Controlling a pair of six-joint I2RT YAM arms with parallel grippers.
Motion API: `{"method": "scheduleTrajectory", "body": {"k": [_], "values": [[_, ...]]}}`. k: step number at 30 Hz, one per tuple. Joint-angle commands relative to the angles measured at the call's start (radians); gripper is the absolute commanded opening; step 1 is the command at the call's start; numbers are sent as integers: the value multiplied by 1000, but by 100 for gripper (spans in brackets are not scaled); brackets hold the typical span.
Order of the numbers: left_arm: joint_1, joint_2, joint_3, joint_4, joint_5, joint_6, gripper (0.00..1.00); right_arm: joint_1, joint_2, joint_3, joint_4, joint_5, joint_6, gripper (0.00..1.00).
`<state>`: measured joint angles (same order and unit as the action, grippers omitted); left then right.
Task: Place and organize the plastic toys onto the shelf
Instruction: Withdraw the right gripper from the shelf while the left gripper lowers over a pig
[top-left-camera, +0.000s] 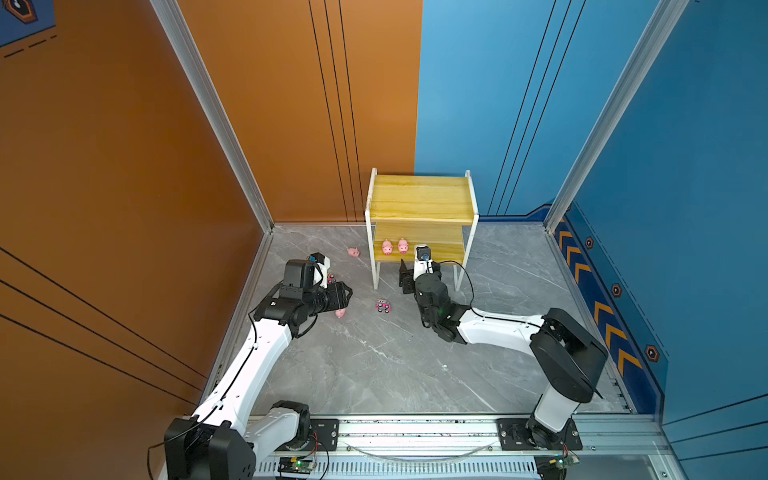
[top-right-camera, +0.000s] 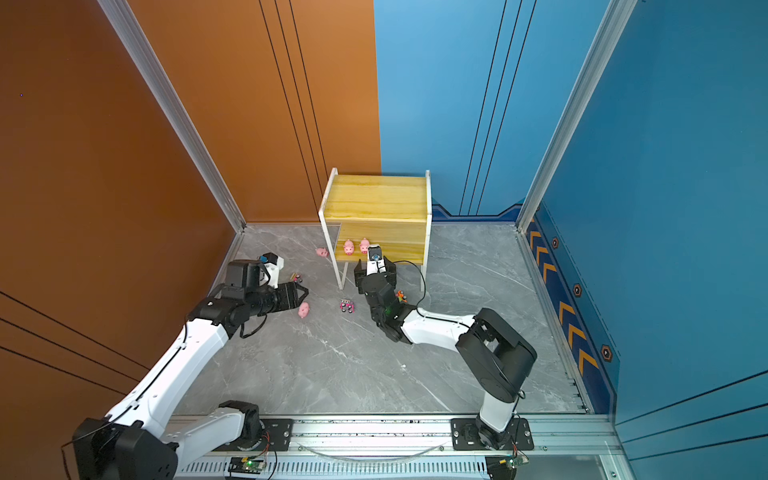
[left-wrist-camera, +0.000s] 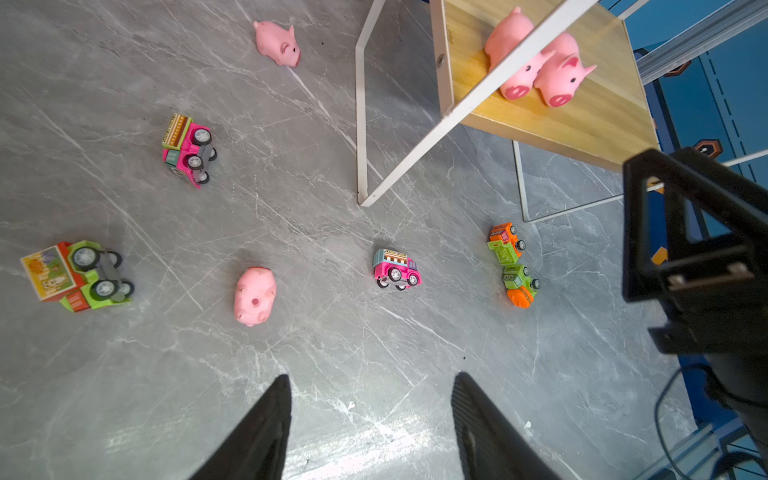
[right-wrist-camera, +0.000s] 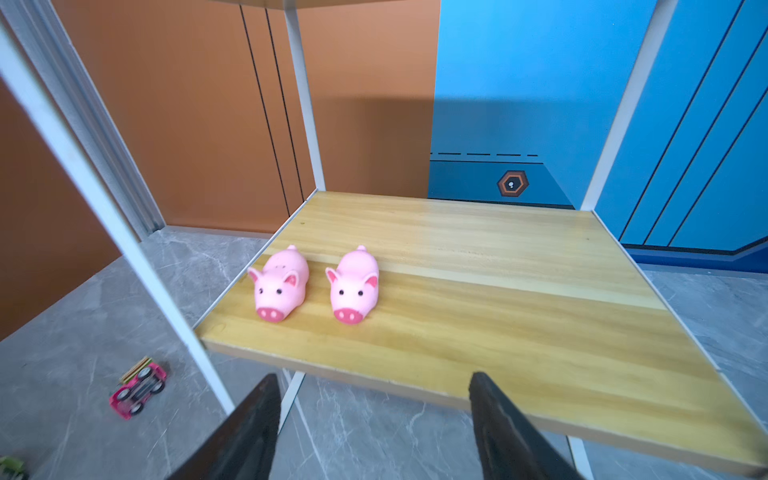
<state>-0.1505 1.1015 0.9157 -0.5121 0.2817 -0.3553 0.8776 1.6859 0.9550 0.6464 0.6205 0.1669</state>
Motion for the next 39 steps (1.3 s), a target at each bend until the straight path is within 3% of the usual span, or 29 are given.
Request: {"method": "scheduleTrajectory", "body": {"k": [1,8,15,28,39], "values": [[8,-3,-14,7,10,12,63,3,-80,-92,-31,-34,45,72],[22,34,-19,6,-15,3,63,-14,-103,-164,-127,-184,90,71],[18,119,-12,-10,-80,10,63,-23,-67,-214,-57,-395,82,71],[-27,360,60,-72,-228,13,63,-64,-42,-385,198,-641,78,71],[-56,599,251,-145,-368,74,62,-150,-7,-489,421,-794,186,71]]}}
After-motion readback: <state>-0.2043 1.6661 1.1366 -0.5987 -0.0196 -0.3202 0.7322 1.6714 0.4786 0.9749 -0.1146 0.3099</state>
